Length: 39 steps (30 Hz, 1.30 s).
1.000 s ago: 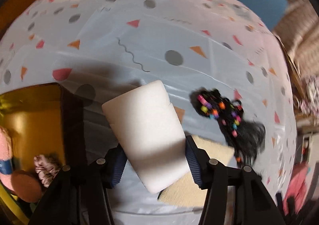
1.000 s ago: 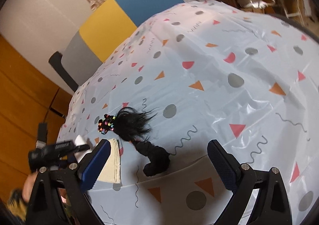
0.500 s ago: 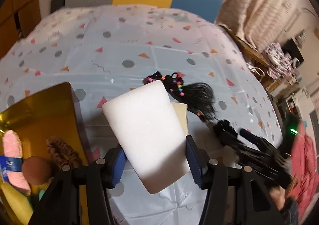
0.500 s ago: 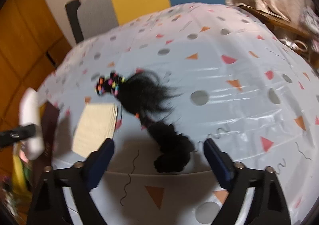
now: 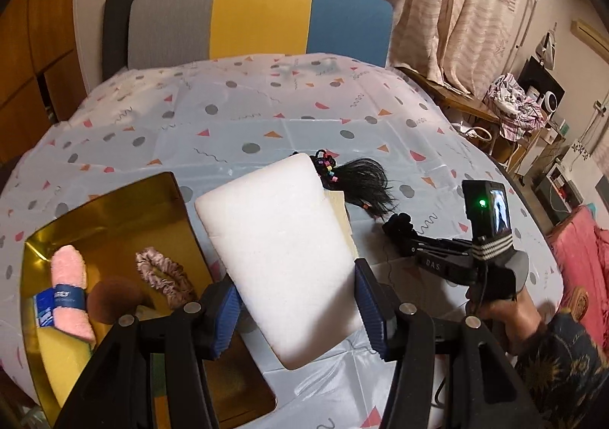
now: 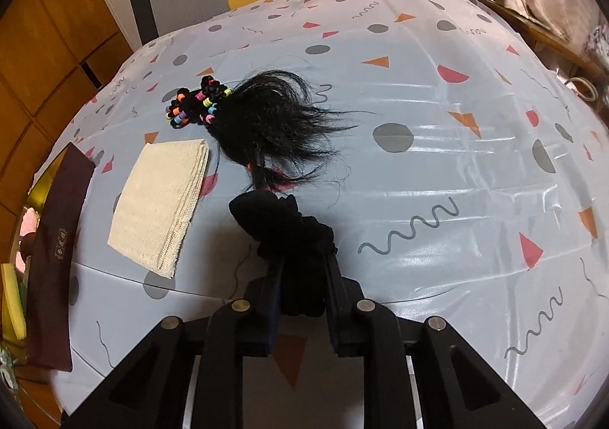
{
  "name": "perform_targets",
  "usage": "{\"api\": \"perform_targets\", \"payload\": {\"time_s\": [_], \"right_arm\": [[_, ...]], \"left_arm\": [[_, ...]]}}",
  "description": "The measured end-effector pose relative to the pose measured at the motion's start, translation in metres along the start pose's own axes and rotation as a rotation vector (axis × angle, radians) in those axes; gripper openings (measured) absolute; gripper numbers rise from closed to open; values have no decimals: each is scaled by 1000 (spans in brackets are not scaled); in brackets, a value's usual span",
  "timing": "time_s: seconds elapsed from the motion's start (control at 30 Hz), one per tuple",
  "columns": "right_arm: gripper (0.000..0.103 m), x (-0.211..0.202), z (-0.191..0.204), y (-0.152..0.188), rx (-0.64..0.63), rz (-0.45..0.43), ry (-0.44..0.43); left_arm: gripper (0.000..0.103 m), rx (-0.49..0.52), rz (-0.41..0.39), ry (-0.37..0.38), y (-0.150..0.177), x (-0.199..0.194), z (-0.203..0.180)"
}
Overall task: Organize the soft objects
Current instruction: 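Lift the white sponge with the left gripper while the right gripper grasps the black scrunchie, then carry the white sponge into the gold tray with the left gripper and release it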
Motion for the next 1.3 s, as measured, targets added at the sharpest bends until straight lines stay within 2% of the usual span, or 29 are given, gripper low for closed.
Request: {"api": "perform_targets", "payload": {"time_s": [0.23, 0.5, 0.67, 0.9, 1.1, 1.3], "right_arm": [[21, 1, 6, -1, -23, -13, 16], [21, 2, 11, 1, -74, -34, 58], [21, 2, 9, 1, -66, -34, 38], [21, 2, 13, 3, -115, -48, 74], [21, 2, 14, 3, -131, -56, 89], [21, 2, 14, 3, -127, -56, 85]], "left_arm": [[56, 26, -31, -16, 11, -16, -6], [56, 6, -33, -8, 22, -23, -5], [56, 11, -36, -16, 29, -29, -3], [56, -8, -45, -14, 40, -40, 6], [56, -62, -55, 15, 53, -56, 24], [56, -138, -107, 4, 71, -91, 70]]}}
Point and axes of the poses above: each gripper's, at about its wrist camera, not at the fingertips, and x roughly the way its jaws point, z to its left, y to its underside, the point moved 7 cm from there along x, roughly the way its jaws point, and after that the axes turned 4 degrees about x, right-handed, at the moved point
